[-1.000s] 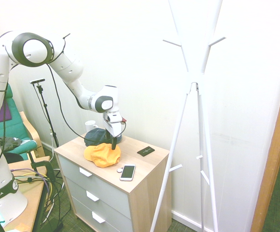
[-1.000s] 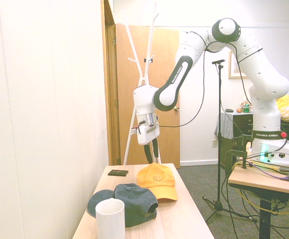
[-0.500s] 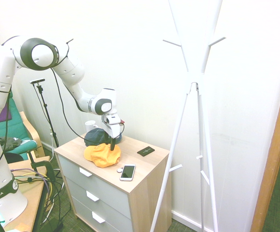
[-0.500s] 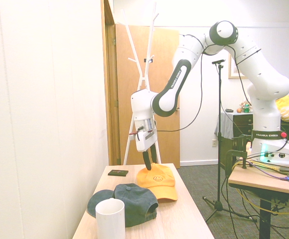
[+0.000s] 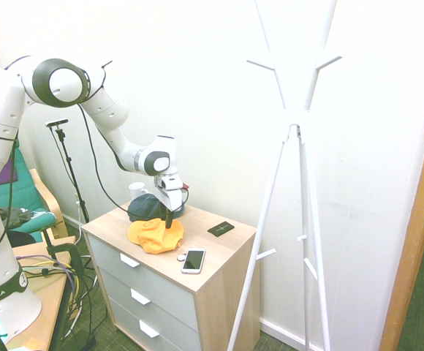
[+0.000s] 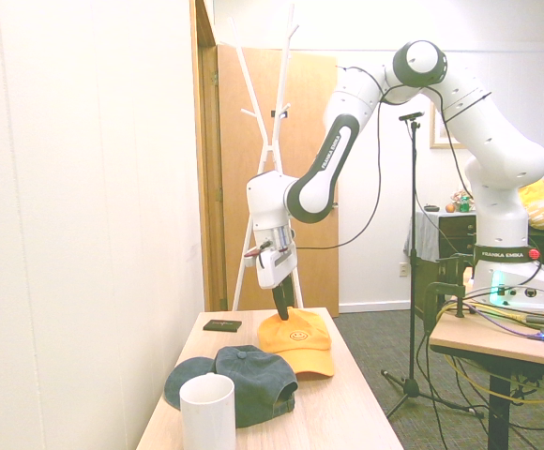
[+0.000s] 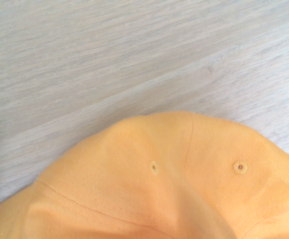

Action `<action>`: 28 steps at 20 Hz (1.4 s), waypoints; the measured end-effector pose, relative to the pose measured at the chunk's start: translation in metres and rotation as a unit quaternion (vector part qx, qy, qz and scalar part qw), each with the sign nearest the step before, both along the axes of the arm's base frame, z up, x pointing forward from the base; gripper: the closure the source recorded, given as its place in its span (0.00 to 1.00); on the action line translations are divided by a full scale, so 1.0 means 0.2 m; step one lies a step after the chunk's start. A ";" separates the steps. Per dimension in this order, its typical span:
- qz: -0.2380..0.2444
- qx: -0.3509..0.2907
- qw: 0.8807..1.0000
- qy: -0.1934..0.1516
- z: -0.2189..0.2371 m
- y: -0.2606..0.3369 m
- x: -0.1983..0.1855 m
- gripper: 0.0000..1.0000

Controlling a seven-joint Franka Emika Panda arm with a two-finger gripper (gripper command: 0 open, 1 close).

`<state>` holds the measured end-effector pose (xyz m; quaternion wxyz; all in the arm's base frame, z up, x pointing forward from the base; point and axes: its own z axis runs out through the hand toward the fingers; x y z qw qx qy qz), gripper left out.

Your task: Hang the cap

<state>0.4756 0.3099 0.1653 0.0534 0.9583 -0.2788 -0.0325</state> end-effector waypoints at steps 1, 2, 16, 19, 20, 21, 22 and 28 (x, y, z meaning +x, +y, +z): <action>0.000 0.000 1.000 0.000 0.00 0.00 0.00 1.00; -0.001 -0.001 1.000 -0.001 0.00 -0.01 0.00 1.00; 0.004 -0.037 0.999 -0.019 0.09 -0.13 0.15 1.00; 0.023 -0.072 0.997 -0.028 0.23 -0.18 0.18 1.00; 0.031 -0.087 0.995 -0.030 0.29 -0.19 0.18 1.00; 0.041 -0.104 0.993 -0.032 0.35 -0.20 0.17 1.00; 0.051 -0.122 0.991 -0.036 0.40 -0.22 0.17 1.00; 0.086 -0.238 0.965 -0.067 0.66 -0.38 0.20 1.00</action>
